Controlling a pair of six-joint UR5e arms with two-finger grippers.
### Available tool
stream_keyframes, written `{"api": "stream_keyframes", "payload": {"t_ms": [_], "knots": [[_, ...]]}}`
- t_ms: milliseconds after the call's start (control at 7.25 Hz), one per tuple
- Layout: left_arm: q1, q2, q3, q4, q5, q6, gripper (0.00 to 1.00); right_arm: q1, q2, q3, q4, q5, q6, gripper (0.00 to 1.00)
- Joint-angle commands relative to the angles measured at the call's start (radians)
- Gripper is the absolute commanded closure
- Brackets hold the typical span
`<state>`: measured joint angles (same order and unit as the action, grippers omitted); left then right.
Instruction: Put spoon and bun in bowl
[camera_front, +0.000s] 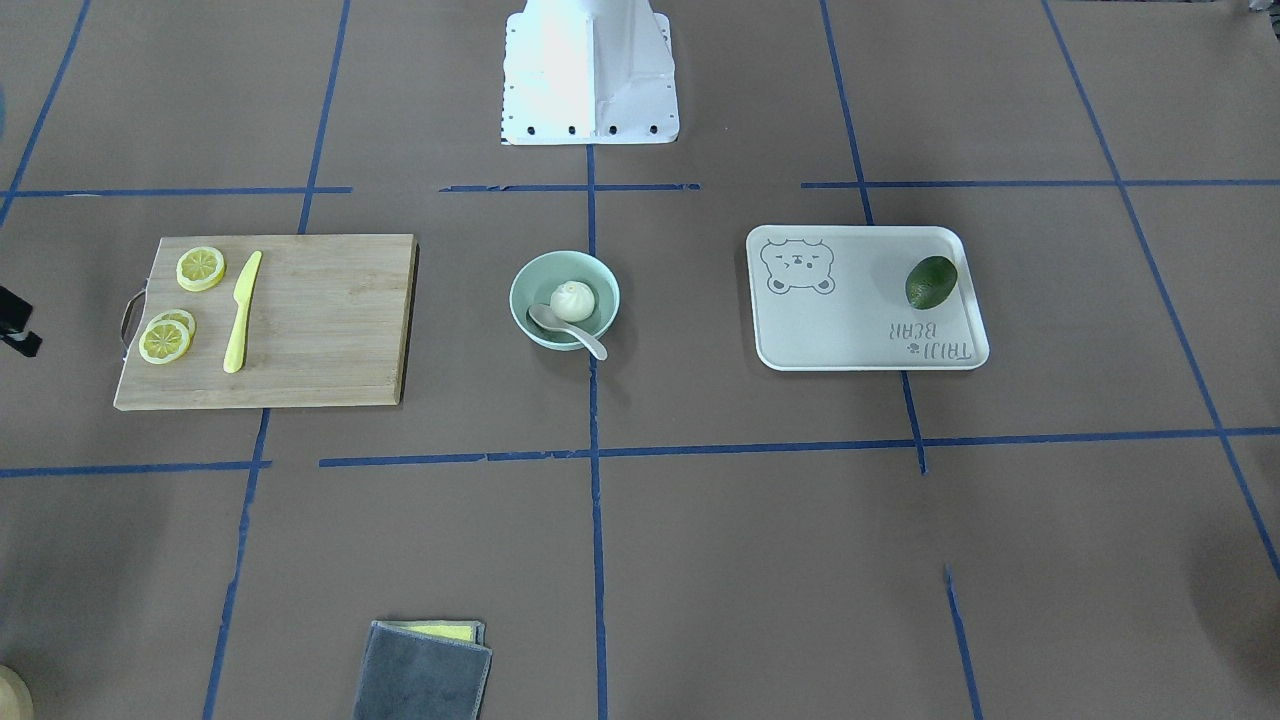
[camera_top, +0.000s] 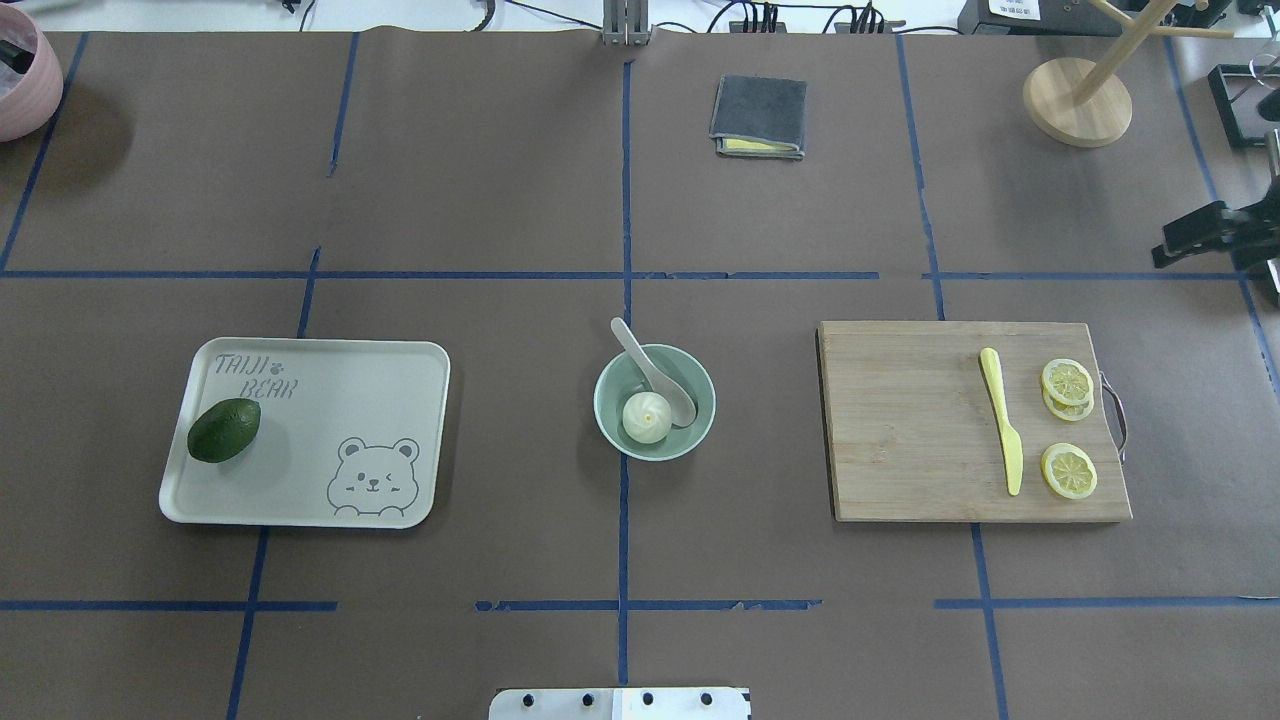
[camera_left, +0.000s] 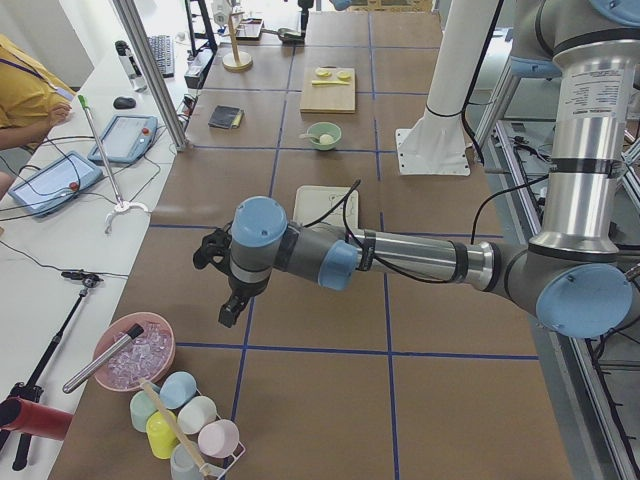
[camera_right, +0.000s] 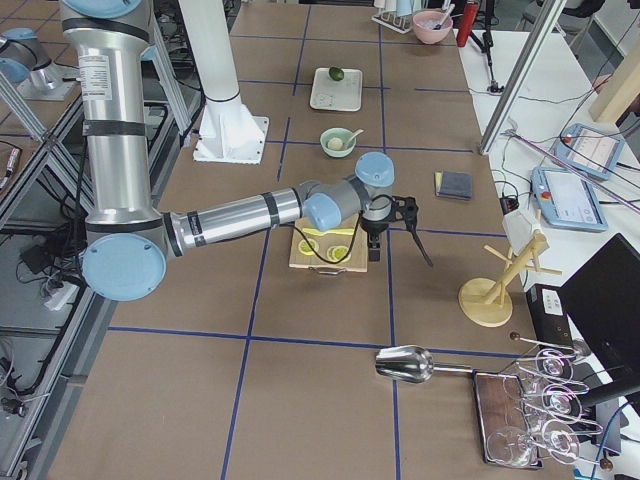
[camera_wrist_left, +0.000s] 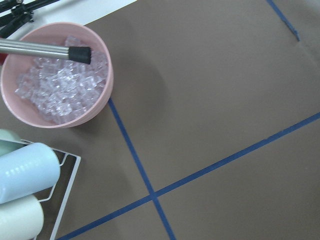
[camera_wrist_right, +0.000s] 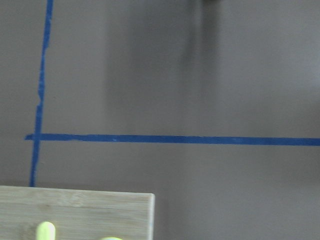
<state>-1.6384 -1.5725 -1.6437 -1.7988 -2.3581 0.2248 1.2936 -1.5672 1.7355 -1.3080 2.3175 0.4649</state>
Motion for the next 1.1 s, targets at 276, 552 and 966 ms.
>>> {"api": "stream_keyframes", "payload": {"t_ms": [276, 552, 966], "knots": [[-0.018, 0.022, 0.059, 0.01, -0.056, -0.035, 0.0, 0.213, -0.018, -0.097, -0.251, 0.028, -0.556, 0.0], [0.024, 0.022, 0.064, 0.001, -0.044, -0.232, 0.0, 0.216, 0.013, -0.12, -0.27, 0.02, -0.566, 0.0], [0.066, 0.09, -0.034, 0.009, 0.003, -0.202, 0.0, 0.211, 0.029, -0.123, -0.27, 0.022, -0.557, 0.0]]}}
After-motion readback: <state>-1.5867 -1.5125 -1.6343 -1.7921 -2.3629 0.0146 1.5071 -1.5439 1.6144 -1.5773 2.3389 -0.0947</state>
